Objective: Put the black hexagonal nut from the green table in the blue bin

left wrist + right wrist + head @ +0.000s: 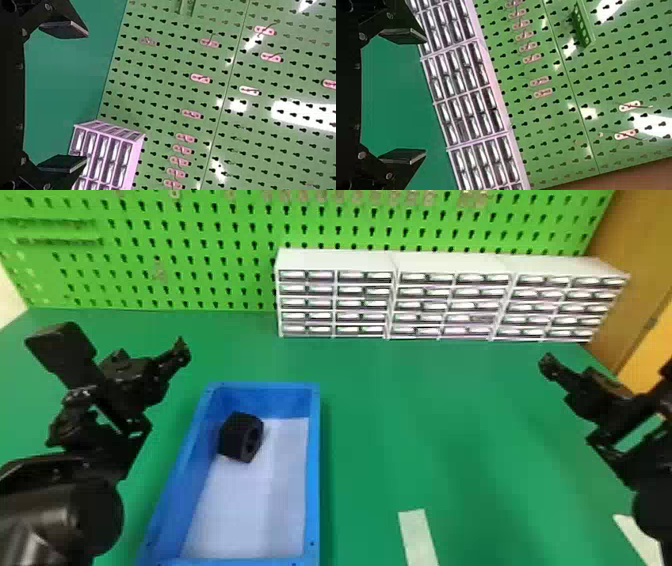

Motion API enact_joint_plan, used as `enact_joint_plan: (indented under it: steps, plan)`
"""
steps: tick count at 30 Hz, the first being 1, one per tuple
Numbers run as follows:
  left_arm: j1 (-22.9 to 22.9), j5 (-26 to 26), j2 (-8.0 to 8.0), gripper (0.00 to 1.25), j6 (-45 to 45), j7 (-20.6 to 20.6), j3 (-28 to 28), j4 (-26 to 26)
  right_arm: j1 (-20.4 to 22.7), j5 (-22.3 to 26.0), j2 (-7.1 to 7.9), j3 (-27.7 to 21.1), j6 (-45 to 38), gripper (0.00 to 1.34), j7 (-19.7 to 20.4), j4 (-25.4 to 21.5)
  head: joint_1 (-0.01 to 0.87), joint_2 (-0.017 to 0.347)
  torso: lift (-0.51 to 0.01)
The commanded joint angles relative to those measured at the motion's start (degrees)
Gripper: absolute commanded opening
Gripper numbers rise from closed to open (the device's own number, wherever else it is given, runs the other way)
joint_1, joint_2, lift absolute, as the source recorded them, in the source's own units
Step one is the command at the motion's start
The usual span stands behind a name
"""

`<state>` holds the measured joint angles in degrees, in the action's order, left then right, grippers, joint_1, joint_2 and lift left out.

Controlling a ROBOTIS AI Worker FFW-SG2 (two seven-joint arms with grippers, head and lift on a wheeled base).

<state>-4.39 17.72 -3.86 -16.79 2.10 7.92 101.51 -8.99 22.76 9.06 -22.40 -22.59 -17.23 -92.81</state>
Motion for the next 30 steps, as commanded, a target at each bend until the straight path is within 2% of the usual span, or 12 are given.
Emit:
enact_joint_plan:
  steps: [1, 13, 19, 30]
  plan:
    - [0.00, 0.21, 0.00, 1.09, 0.00, 0.01, 0.07, 0.00, 0.03, 0.00, 0.00, -0.01, 0.00, 1.06, 0.00, 0.00, 0.692, 0.009, -0.097]
    - [0.00, 0.12, 0.00, 1.09, 0.00, 0.01, -0.28, 0.18, 0.03, 0.00, -0.09, -0.01, 0.00, 1.06, 0.00, 0.00, 0.692, 0.009, -0.097]
    - [0.00, -2.16, 0.00, 1.10, 0.00, 0.01, -0.81, 1.14, 0.12, 0.09, -0.18, -0.01, 0.00, 1.06, 0.00, 0.00, 0.692, 0.009, -0.097]
    - [0.18, -1.37, 0.00, 1.12, 0.09, 0.01, -0.45, 1.32, 0.03, 0.00, -0.18, -0.01, 0.00, 1.06, 0.00, 0.00, 0.692, 0.009, -0.097]
